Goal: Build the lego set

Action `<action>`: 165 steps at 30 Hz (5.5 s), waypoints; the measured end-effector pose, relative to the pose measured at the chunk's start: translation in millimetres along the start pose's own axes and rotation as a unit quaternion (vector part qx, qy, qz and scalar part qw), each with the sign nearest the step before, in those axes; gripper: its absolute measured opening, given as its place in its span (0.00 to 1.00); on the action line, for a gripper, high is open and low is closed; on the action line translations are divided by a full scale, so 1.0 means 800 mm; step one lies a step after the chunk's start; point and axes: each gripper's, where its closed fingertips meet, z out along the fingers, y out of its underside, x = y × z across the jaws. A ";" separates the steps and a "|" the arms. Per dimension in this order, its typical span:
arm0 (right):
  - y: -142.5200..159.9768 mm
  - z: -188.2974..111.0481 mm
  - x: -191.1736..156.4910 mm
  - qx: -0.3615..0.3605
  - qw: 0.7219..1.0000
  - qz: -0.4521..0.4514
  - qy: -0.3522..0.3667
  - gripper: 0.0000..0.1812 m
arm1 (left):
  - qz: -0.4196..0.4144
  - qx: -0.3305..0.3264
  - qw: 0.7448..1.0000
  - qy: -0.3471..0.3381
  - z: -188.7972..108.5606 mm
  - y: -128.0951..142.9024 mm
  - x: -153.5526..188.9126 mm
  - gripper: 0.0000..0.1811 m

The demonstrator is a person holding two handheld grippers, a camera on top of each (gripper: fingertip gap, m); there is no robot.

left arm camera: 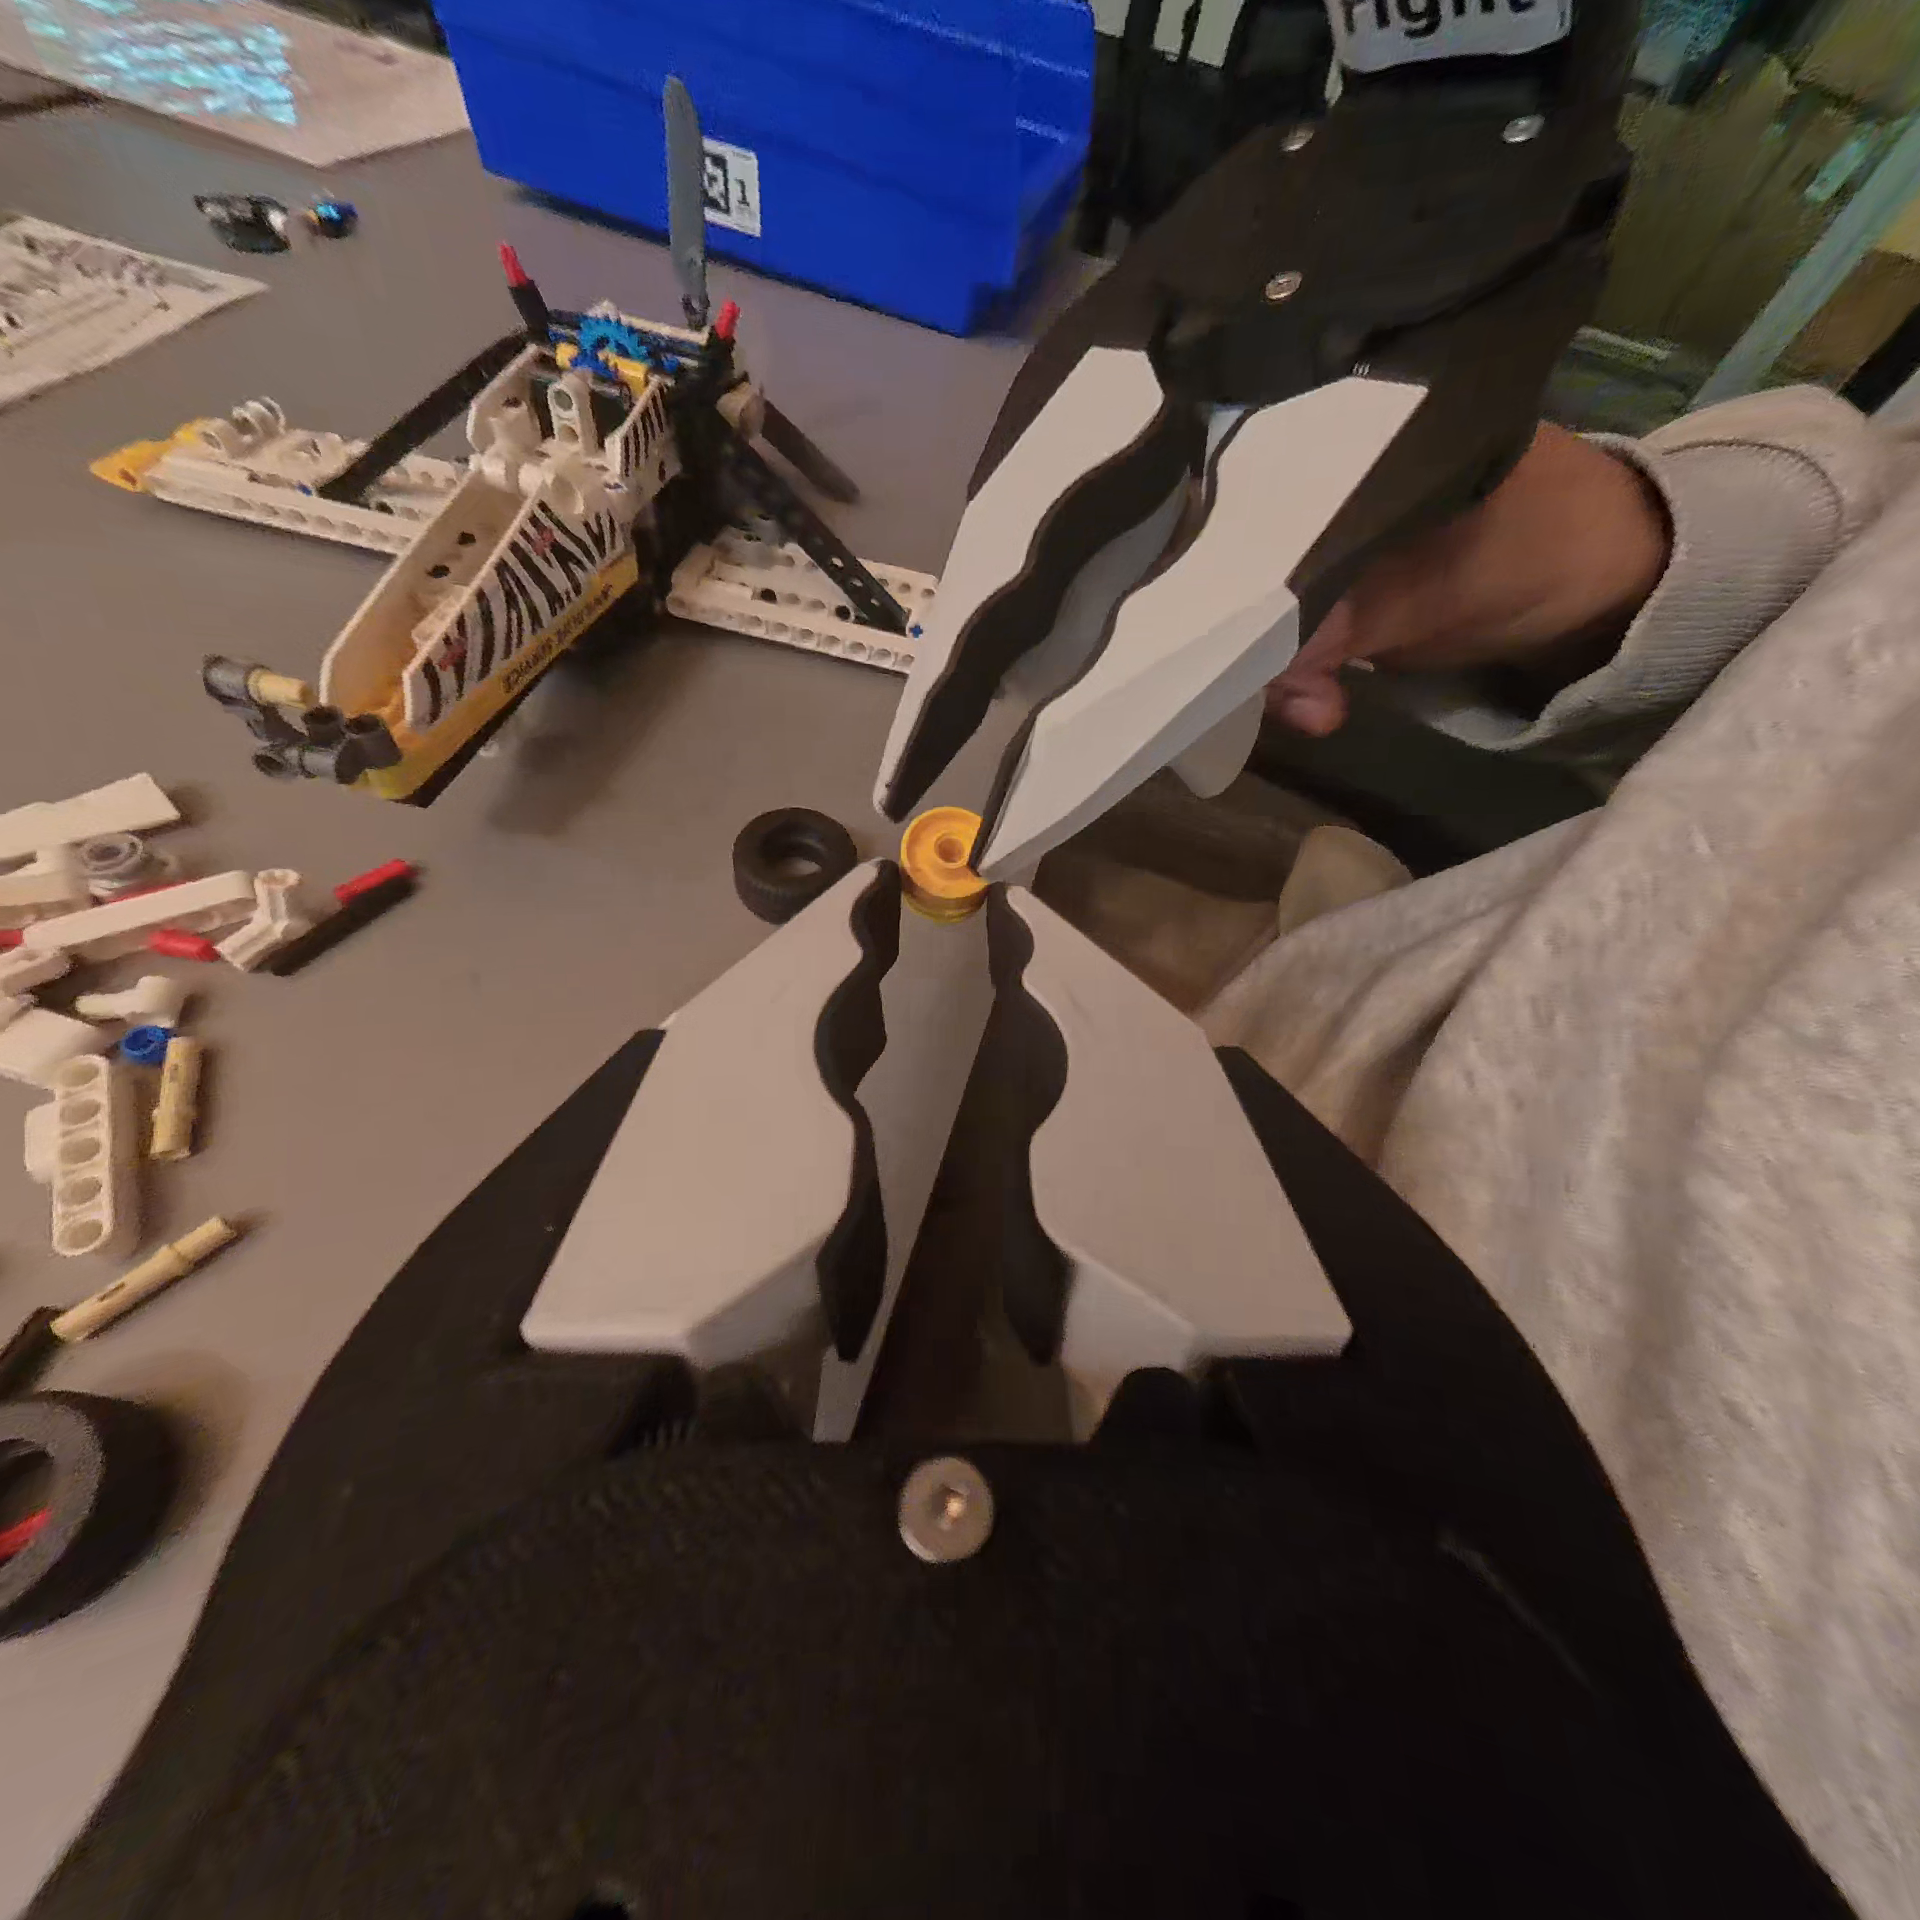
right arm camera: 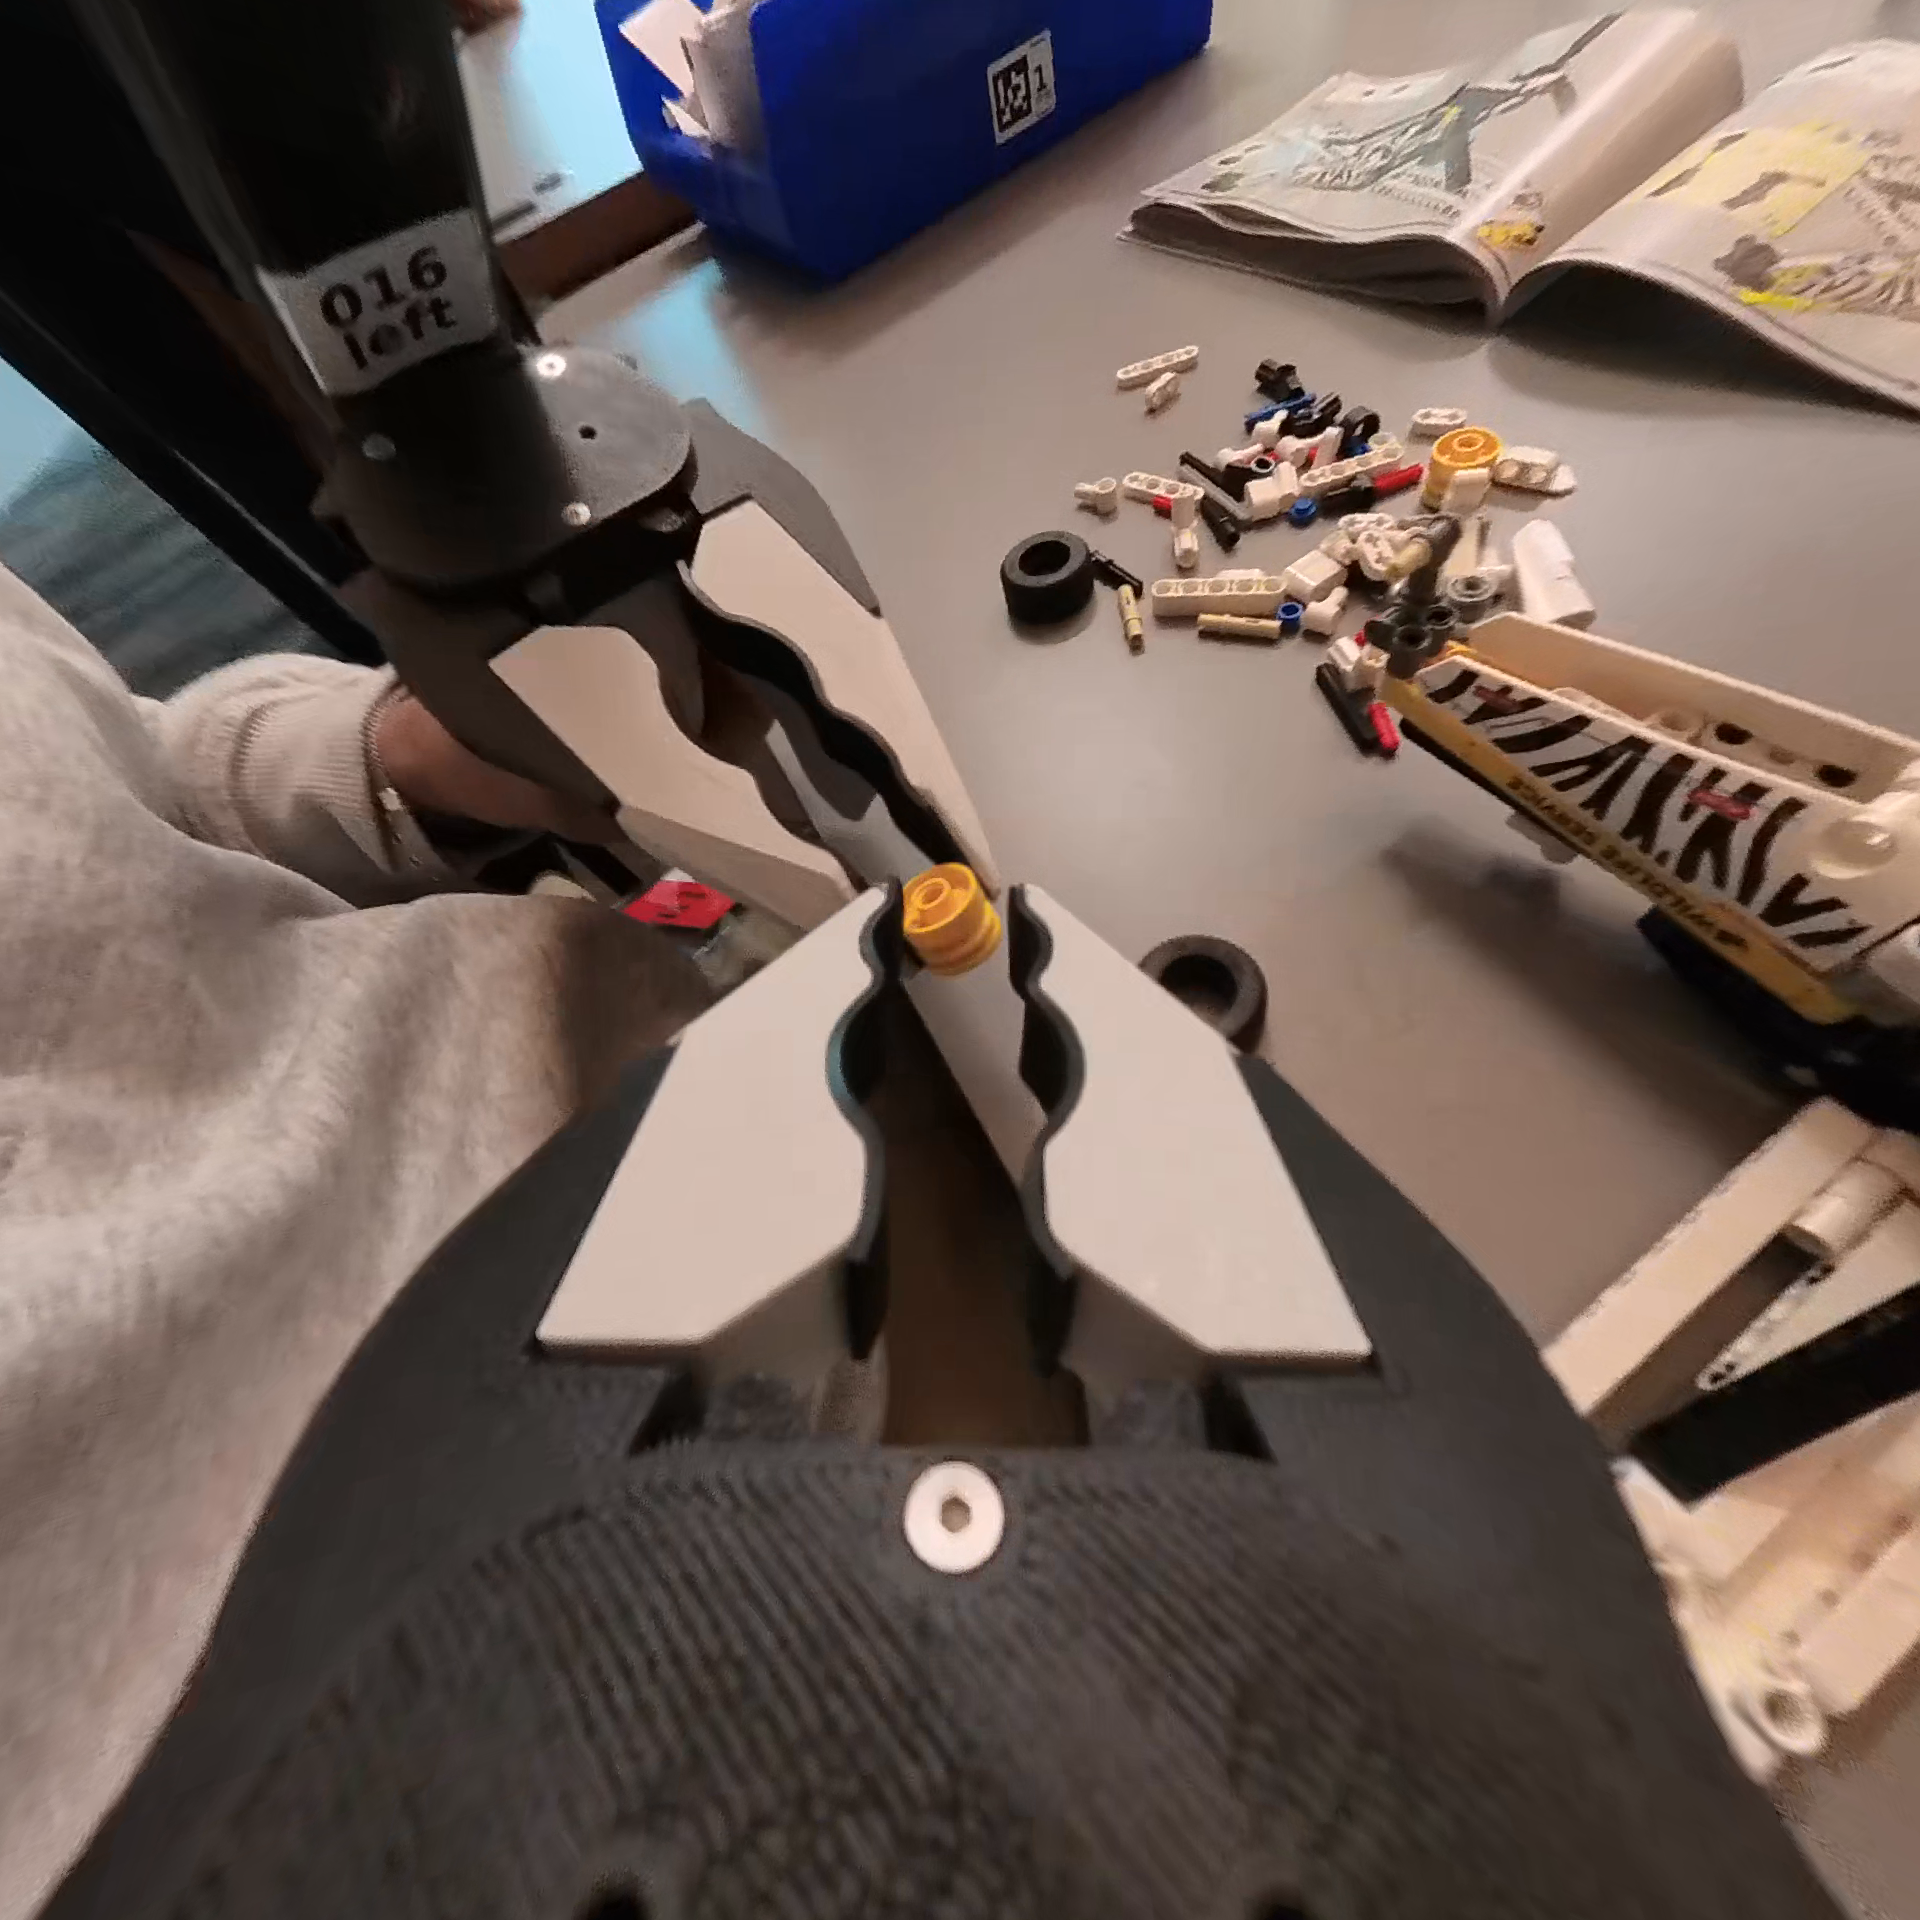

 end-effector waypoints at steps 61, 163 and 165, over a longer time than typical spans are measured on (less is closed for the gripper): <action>0.009 -0.004 -0.018 -0.023 0.981 0.153 -0.117 0.09 | 0.034 0.005 0.999 -0.008 0.007 0.006 0.014 0.08; 0.039 0.011 0.064 -0.390 0.905 -0.163 0.049 0.09 | -0.177 0.060 0.980 0.065 -0.001 0.012 -0.014 0.16; 0.040 0.012 0.064 -0.398 0.901 -0.169 0.046 0.09 | -0.179 0.060 0.980 0.066 -0.001 0.012 -0.013 0.15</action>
